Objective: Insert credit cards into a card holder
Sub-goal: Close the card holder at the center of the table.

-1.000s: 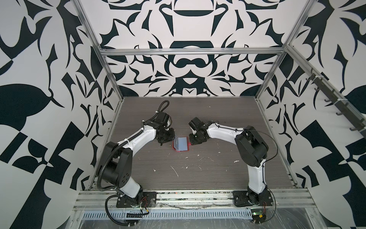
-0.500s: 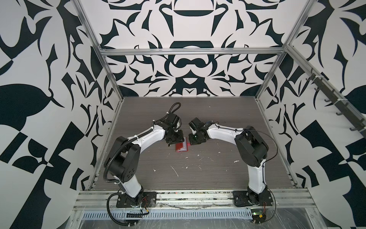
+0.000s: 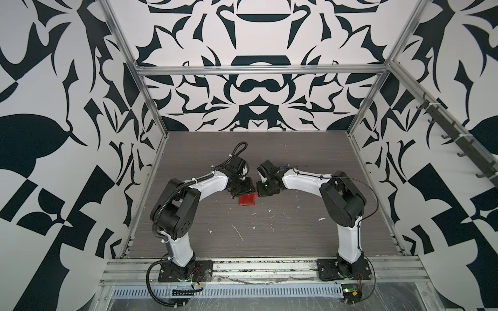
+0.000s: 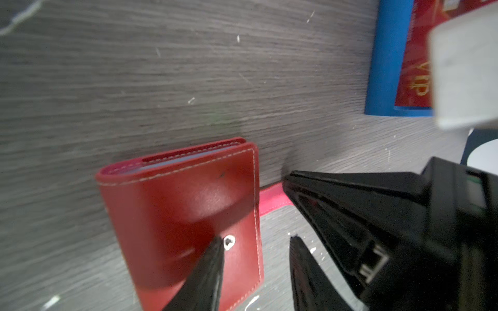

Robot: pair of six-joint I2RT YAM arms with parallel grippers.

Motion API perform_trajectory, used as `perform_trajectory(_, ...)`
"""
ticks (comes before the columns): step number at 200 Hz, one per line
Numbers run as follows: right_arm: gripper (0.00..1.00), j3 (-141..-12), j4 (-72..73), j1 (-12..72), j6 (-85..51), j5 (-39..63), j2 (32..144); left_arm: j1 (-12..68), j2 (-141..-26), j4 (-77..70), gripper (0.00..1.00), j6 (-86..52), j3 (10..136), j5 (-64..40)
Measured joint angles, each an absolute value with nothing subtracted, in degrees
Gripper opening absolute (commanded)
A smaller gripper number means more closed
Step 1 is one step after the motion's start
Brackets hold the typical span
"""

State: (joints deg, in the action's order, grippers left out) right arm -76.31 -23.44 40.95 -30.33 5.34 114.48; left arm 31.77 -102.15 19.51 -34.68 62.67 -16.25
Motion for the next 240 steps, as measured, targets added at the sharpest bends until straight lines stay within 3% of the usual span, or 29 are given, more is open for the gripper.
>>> perform_trajectory(75,0.02,-76.3,-23.5,40.9,-30.5,5.3,114.5,31.8,-101.7,16.7,0.54,-35.2,61.0,-16.5)
perform_trajectory(126,0.02,-76.3,-23.5,40.9,-30.5,5.1,114.5,30.0,-94.6,16.5,0.61,-34.9,57.9,-16.3)
perform_trajectory(171,0.02,-76.3,-23.5,40.9,-30.5,5.0,114.5,27.3,-90.8,17.1,0.57,-33.9,55.7,-15.2)
perform_trajectory(240,0.02,-76.3,-23.5,40.9,-30.5,5.1,114.5,26.7,-94.7,18.2,0.53,-32.8,53.6,-14.8)
